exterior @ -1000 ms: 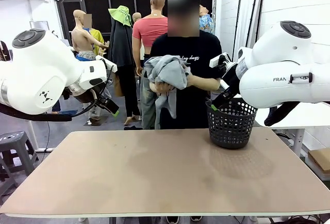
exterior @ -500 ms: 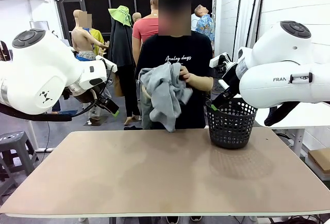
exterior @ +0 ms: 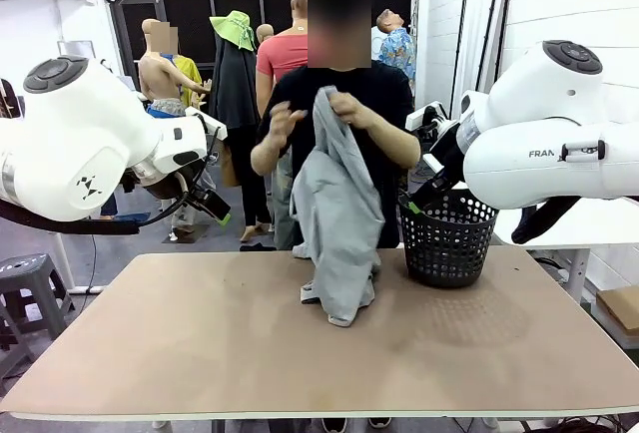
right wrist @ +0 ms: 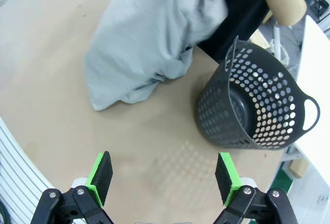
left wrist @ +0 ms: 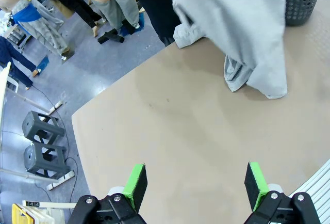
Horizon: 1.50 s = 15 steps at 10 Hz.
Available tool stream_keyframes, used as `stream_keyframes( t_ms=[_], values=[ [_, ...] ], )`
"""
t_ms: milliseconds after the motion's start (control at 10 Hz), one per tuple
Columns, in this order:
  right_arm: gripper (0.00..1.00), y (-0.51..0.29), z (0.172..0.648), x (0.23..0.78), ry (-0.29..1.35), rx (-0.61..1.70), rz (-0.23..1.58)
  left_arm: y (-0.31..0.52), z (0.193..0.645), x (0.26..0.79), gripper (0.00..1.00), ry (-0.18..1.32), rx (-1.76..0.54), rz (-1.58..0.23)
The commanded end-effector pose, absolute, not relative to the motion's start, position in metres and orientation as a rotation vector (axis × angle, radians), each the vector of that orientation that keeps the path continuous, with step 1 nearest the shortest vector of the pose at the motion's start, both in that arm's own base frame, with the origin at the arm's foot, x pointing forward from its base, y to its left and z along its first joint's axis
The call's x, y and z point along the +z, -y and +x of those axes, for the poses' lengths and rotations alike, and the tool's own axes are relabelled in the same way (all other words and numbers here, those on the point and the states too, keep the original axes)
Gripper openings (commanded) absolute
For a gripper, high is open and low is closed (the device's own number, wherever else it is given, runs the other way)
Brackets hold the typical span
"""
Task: Fold the training pants.
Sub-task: Grab both ends of the Training pants handed by a person.
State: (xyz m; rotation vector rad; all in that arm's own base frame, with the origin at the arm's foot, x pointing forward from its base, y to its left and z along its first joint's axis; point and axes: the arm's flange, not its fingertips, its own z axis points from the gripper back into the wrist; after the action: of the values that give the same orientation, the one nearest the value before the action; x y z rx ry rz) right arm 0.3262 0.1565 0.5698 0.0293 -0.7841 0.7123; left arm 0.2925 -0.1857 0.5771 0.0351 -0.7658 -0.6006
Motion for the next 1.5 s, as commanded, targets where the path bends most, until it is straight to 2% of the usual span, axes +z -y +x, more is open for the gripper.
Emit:
stream_keyframes(
  t_ms=[0,1400],
  values=[
    [1.0,-0.1571,0.3273,0.5698,0.791,0.706,0.033,0.1849,0.2932,0.577,1.0,0.766,-0.608,0.041],
    [1.0,-0.1571,0.3273,0.5698,0.791,0.706,0.033,0.1849,0.2932,0.577,1.0,0.766,-0.608,0.041]
  ],
)
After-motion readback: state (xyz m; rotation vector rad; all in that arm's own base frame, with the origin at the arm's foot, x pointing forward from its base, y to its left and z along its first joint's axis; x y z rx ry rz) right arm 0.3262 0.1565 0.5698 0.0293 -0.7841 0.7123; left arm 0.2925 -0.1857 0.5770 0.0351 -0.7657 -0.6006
